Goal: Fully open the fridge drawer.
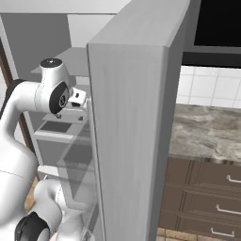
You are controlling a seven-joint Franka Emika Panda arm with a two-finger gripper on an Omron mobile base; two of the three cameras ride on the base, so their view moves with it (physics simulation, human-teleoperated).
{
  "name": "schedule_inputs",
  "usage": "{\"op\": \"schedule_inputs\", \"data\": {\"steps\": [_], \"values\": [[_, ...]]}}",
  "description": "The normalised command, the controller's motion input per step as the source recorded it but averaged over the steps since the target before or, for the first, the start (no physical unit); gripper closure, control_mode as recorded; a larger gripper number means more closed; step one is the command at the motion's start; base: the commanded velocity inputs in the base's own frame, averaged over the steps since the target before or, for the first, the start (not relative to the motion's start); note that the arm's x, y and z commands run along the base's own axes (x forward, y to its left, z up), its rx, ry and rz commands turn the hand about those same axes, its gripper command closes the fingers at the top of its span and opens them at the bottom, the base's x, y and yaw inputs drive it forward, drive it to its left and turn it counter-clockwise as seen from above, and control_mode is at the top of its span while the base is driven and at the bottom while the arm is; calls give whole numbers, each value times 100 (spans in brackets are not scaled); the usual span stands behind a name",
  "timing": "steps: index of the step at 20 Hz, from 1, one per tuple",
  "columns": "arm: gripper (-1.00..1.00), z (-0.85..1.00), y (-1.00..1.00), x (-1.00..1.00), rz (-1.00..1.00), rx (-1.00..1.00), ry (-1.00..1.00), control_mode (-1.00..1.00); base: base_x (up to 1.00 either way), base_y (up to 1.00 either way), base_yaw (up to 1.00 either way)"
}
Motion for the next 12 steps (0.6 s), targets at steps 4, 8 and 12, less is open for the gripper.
{"op": "schedule_inputs", "data": {"steps": [4, 8, 12], "values": [[-100, 0, 0, 0, 0, 0, 0, 100, -26, 0, 0], [-100, 0, 0, 0, 0, 0, 0, 100, -29, -1, 0], [-100, 0, 0, 0, 0, 0, 0, 100, -32, 0, 0]]}}
